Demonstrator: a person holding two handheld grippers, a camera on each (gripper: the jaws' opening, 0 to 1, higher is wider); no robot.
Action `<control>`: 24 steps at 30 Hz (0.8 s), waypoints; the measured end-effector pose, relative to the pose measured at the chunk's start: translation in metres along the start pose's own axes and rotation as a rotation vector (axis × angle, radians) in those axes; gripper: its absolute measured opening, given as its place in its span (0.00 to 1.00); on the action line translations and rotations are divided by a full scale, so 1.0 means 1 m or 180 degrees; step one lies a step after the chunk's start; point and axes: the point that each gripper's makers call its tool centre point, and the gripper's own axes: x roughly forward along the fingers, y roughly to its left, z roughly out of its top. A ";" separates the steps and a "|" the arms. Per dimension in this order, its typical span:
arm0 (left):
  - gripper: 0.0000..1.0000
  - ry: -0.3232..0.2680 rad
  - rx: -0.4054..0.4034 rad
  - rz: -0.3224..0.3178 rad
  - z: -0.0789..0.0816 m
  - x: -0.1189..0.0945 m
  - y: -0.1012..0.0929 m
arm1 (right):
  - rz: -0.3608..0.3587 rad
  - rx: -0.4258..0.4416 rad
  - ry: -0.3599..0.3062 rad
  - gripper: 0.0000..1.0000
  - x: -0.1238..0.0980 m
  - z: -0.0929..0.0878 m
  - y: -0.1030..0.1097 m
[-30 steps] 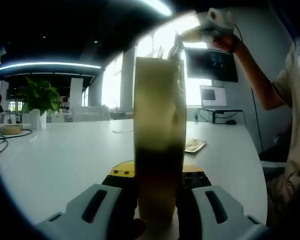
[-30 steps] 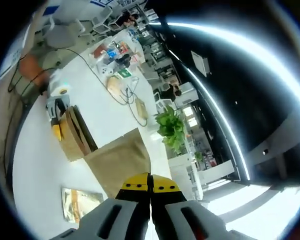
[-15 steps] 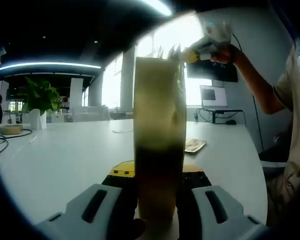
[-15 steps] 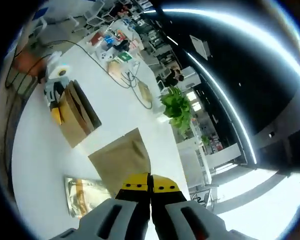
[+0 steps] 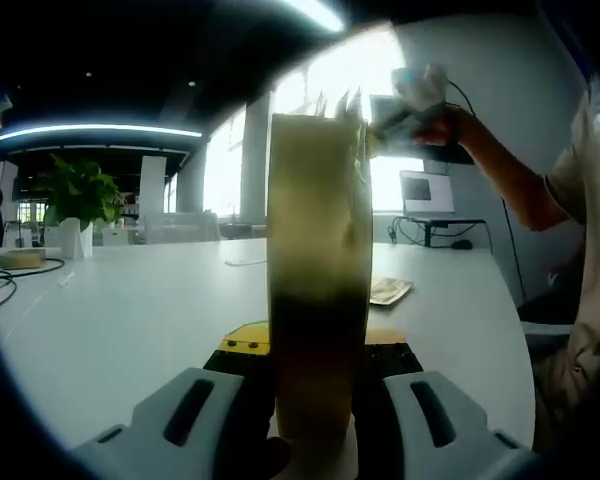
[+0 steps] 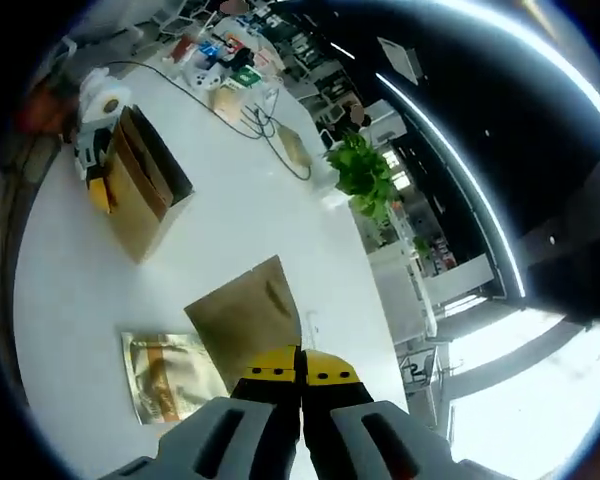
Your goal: Extract single mask from mask box in order stack masks on table
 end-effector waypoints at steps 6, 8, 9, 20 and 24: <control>0.19 0.0001 0.0001 -0.0002 0.000 0.000 0.000 | -0.0047 0.0039 0.0161 0.00 0.014 -0.016 -0.005; 0.19 0.0001 0.0000 -0.0002 0.000 0.000 0.000 | -0.0060 0.0070 0.0204 0.00 0.018 -0.022 -0.006; 0.19 0.0001 0.0000 -0.0002 0.000 0.000 0.000 | -0.0056 0.0075 0.0209 0.00 0.020 -0.023 -0.007; 0.19 0.0001 0.0000 0.0000 0.000 0.001 0.000 | -0.0109 0.0140 0.0372 0.00 0.042 -0.040 -0.007; 0.19 0.0001 -0.0001 -0.0001 0.000 0.000 0.000 | -0.0189 0.0147 0.0478 0.00 0.050 -0.048 -0.011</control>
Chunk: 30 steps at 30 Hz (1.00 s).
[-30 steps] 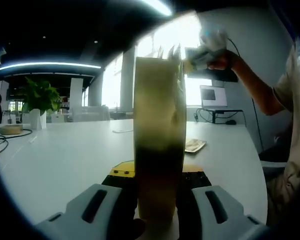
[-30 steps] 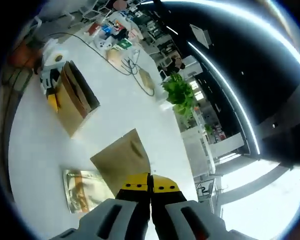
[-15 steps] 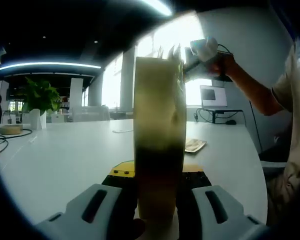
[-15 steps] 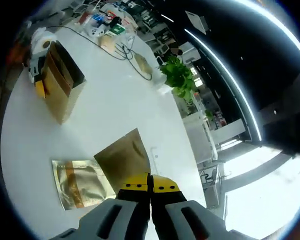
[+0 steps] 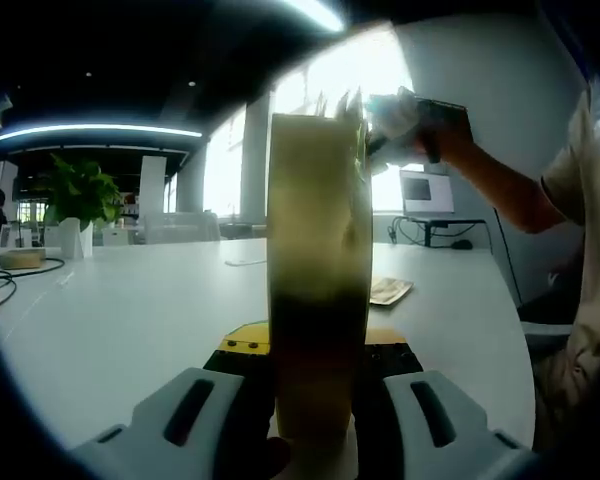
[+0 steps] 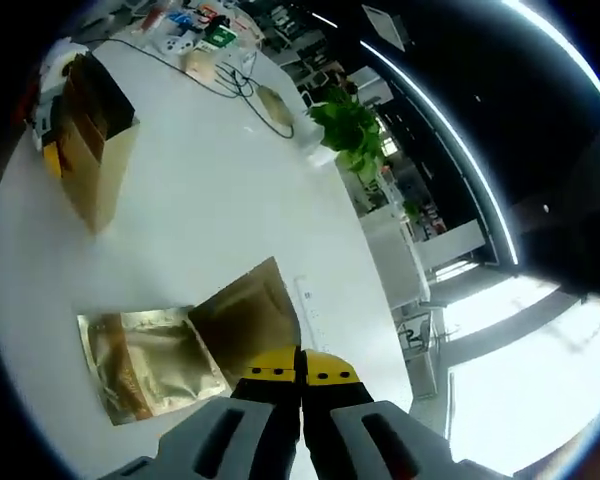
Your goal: Extract single mask from mask box in order stack masks on table
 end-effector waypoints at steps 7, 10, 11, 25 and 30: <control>0.19 0.0000 -0.0002 -0.0002 0.000 0.000 0.000 | -0.0030 -0.0089 0.0080 0.00 0.012 -0.001 0.001; 0.19 0.0000 -0.0003 -0.0003 0.000 0.000 0.000 | -0.0034 -0.0064 0.0095 0.00 0.016 -0.001 0.003; 0.19 0.0000 -0.0003 -0.0003 0.000 0.000 0.000 | -0.0023 -0.0058 0.0091 0.00 0.018 0.000 0.003; 0.19 0.0000 -0.0003 -0.0004 0.000 0.001 -0.001 | -0.0001 -0.0237 0.0149 0.00 0.007 -0.004 0.024; 0.19 0.0001 -0.0002 -0.0002 0.000 0.001 0.000 | 0.0052 -0.0261 0.0103 0.00 -0.003 0.000 0.037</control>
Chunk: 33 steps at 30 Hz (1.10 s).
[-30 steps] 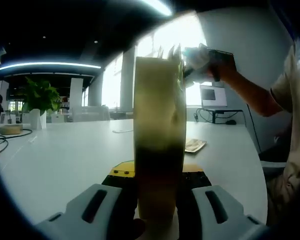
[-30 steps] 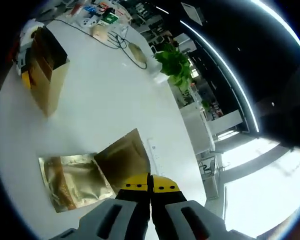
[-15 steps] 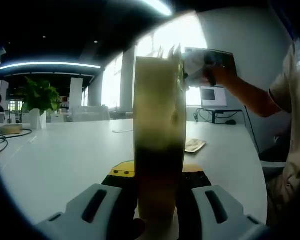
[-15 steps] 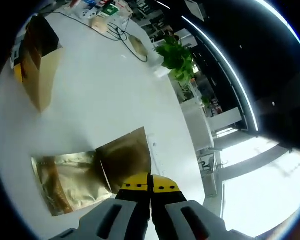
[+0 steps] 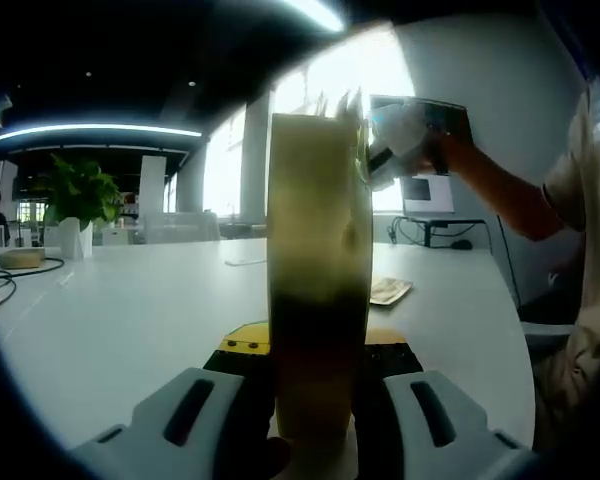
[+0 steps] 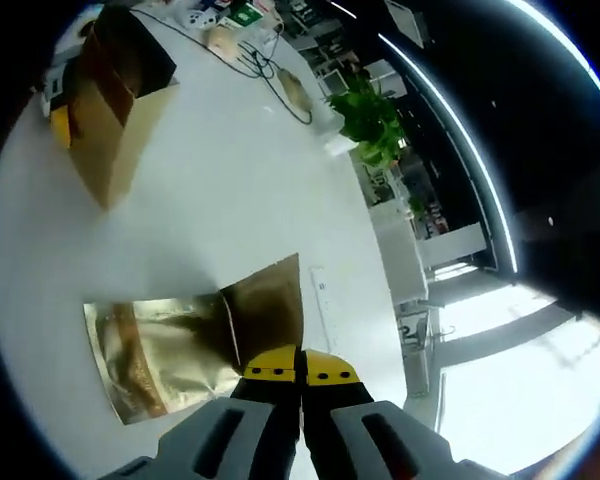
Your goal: Extract single mask from mask box in order stack masks on table
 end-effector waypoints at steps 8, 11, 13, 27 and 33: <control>0.19 0.0000 0.0000 0.0000 0.000 0.000 0.001 | 0.0112 -0.0012 -0.0059 0.00 -0.016 0.000 0.026; 0.19 0.0001 0.0000 0.0001 0.000 0.000 0.000 | 0.0129 -0.0018 -0.0075 0.00 -0.023 0.000 0.032; 0.19 0.0001 0.0000 0.0001 0.000 0.000 0.000 | 0.0144 -0.0018 -0.0082 0.00 -0.026 -0.001 0.037; 0.19 0.0002 0.0005 0.0007 0.000 0.000 0.001 | 0.0068 0.0122 -0.0109 0.00 -0.038 -0.011 0.067; 0.19 0.0003 0.0008 0.0010 0.000 0.000 0.001 | 0.0023 0.0133 -0.0059 0.00 -0.042 -0.018 0.081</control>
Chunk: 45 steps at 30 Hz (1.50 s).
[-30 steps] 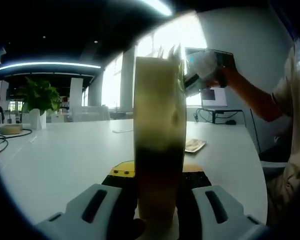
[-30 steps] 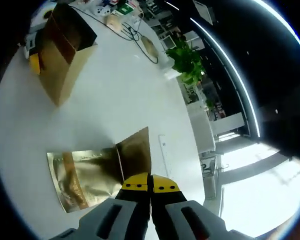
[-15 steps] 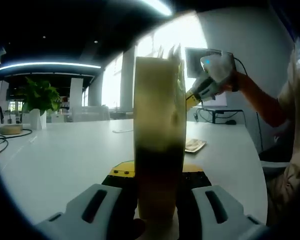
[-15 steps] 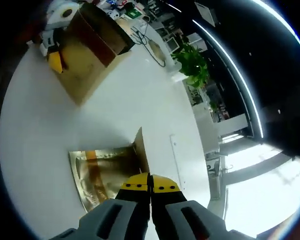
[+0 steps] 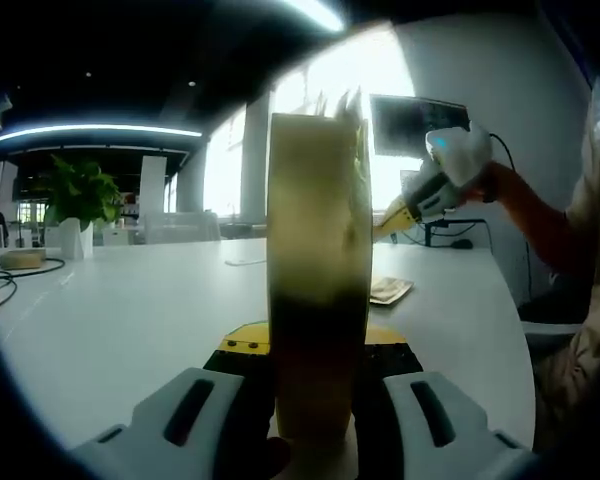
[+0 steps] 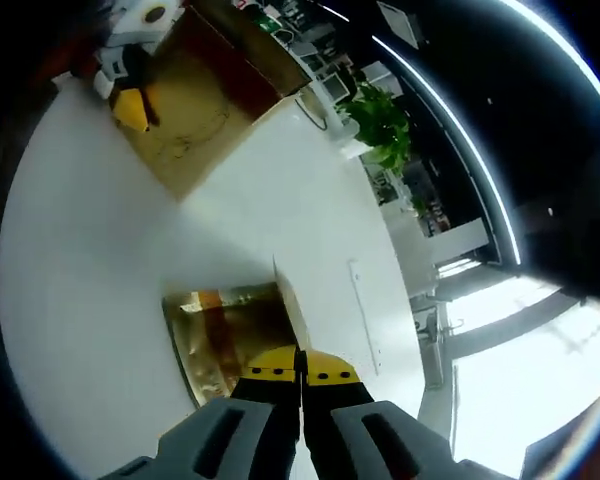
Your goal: Extract single mask from mask box in order stack masks on table
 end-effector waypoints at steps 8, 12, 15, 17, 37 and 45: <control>0.19 0.0003 0.0005 0.0004 0.000 0.000 0.000 | 0.0014 0.0066 0.0032 0.00 0.000 -0.008 0.019; 0.19 0.0002 0.0006 0.0004 0.001 0.000 -0.001 | 0.0009 0.0099 0.0039 0.00 0.001 -0.014 0.028; 0.19 0.0003 0.0006 0.0005 0.000 -0.001 -0.001 | 0.0028 0.0154 0.0020 0.00 0.003 -0.018 0.037; 0.19 0.0003 0.0007 0.0005 0.001 -0.001 -0.001 | 0.0050 0.0181 0.0037 0.00 0.004 -0.022 0.044; 0.19 0.0004 0.0008 0.0008 0.000 -0.001 -0.001 | -0.0065 0.0364 0.0188 0.00 0.007 -0.035 0.072; 0.19 0.0004 0.0008 0.0009 0.000 -0.001 0.000 | -0.0080 0.0356 0.0198 0.00 0.007 -0.034 0.086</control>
